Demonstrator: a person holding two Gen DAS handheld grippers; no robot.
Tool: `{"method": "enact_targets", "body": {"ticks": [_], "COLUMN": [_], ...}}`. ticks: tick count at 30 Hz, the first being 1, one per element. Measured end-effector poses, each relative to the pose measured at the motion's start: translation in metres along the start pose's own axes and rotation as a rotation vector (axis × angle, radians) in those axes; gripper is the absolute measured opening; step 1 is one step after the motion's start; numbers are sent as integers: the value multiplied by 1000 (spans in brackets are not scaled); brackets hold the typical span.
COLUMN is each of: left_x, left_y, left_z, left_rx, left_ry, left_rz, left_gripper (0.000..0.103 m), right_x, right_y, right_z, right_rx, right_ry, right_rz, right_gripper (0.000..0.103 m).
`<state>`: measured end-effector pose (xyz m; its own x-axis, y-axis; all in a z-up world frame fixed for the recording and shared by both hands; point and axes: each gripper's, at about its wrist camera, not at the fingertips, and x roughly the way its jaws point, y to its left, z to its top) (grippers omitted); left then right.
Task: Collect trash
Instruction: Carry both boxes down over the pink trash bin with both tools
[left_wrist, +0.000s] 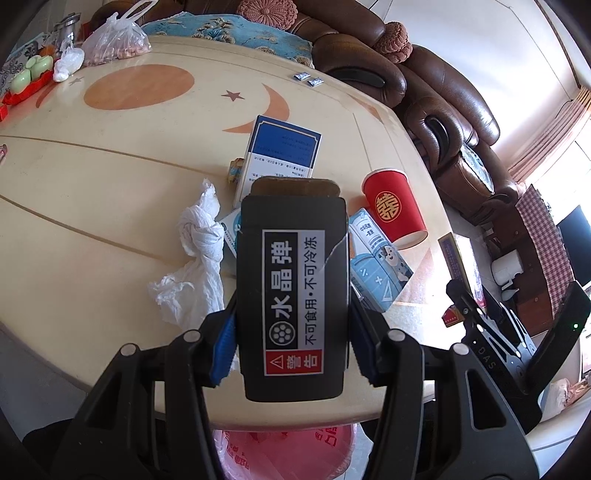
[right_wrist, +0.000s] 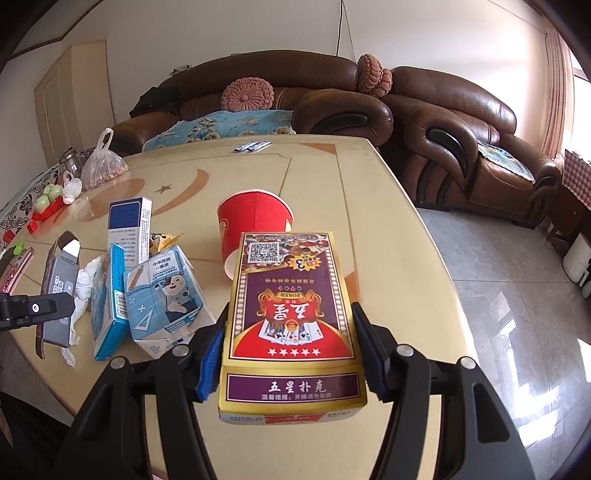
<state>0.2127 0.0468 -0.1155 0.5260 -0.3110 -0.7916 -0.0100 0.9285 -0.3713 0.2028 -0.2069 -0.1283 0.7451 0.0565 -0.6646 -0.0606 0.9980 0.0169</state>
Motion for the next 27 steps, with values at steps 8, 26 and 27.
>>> {"method": "enact_targets", "body": {"ticks": [8,26,27], "left_x": [-31,-96,-100], "left_y": [-13,-33,-34], "left_z": [-13,-63,-65], "left_rx": [56,152,156], "left_ry": [-49,-115,-120], "left_rz": [-14,61,66], "left_gripper": [52,52,53], "right_x": [-46,-154,-158], "right_y": [8,34,36], "right_z": [6,-16,-17], "right_rx": [-9,-53,-56], "right_ry": [-41,-110,-113], "right_rz": [-7,7,8], "right_gripper": [59,59,59]}}
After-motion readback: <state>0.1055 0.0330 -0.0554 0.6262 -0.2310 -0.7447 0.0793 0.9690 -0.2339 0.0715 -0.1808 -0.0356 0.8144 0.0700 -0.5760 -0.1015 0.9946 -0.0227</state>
